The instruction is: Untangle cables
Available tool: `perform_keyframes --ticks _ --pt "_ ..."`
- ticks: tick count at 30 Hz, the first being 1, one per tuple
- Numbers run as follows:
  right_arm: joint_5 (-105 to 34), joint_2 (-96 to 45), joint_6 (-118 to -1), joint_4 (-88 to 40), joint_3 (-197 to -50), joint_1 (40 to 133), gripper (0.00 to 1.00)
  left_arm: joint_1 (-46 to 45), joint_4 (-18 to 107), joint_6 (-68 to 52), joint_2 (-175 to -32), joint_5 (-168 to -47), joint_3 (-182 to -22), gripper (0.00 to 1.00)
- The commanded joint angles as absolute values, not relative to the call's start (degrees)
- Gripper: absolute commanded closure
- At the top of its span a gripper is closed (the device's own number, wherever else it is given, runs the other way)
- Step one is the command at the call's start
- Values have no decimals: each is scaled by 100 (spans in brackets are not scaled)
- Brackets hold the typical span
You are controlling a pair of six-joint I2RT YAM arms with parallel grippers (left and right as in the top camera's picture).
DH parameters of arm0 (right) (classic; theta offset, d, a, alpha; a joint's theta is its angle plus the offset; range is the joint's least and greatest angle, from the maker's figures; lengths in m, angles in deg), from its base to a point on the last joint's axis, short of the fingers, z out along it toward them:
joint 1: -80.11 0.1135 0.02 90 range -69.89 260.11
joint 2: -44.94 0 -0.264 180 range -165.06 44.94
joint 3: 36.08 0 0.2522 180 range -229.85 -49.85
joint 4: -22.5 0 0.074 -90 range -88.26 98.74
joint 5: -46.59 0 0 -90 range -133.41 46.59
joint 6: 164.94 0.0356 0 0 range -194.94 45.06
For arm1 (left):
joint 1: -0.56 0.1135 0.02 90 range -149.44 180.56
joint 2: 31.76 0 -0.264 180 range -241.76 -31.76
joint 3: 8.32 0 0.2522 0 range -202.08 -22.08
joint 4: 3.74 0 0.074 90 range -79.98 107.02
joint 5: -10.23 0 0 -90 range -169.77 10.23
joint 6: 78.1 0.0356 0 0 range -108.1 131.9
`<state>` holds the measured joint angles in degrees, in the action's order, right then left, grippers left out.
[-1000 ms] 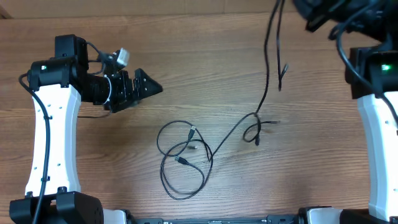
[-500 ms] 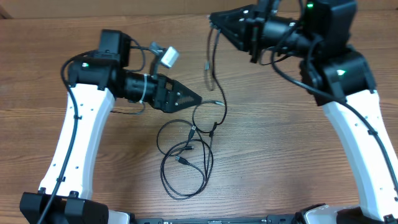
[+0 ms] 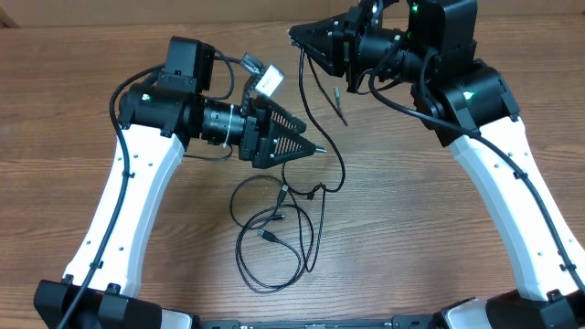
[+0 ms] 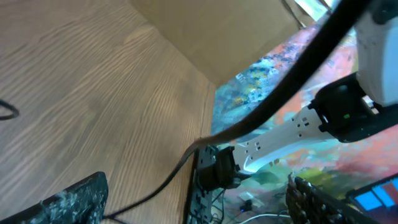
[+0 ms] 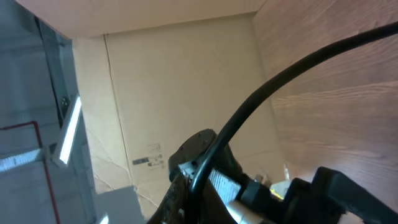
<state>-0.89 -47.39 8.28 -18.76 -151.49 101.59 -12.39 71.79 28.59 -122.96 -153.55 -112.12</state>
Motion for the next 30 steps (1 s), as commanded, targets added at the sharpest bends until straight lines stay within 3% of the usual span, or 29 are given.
perform_keyframes --ticks 1,5,7,10,13,17,18,21,27,30 --pt "-207 -4730 1263 -1623 -15230 10270 96 -1483 6764 2537 -12272 -15584 -11280 6" --pt "-202 -4735 1619 -1205 -15230 10401 96 -1671 6067 1766 -12272 -15285 -11280 6" --pt "-198 -4735 1748 -1020 -15230 10441 96 -1765 5702 1232 -12272 -15005 -11280 12" --pt "-137 -4735 1783 -995 -15230 10443 96 -1789 5564 1143 -12272 -15031 -11280 29" --pt "-25 -4735 2087 -921 -15230 10443 96 -1783 5560 1143 -12272 -14896 -11280 24" --pt "-27 -4735 2279 -687 -15230 10443 96 -1781 5518 1036 -12272 -14778 -11280 26" --pt "-27 -4735 2279 -628 -15230 10443 96 -1781 5514 1036 -12272 -14778 -11280 30" --pt "-34 -4735 2279 -585 -15230 10443 96 -1785 5505 1034 -12272 -14775 -11280 59" --pt "-51 -4735 2275 -593 -15230 10321 96 -1781 5483 824 -12272 -14769 -11280 96" --pt "-25 -4735 2253 -718 -15230 10150 96 -1778 5486 655 -12272 -14666 -11280 96"
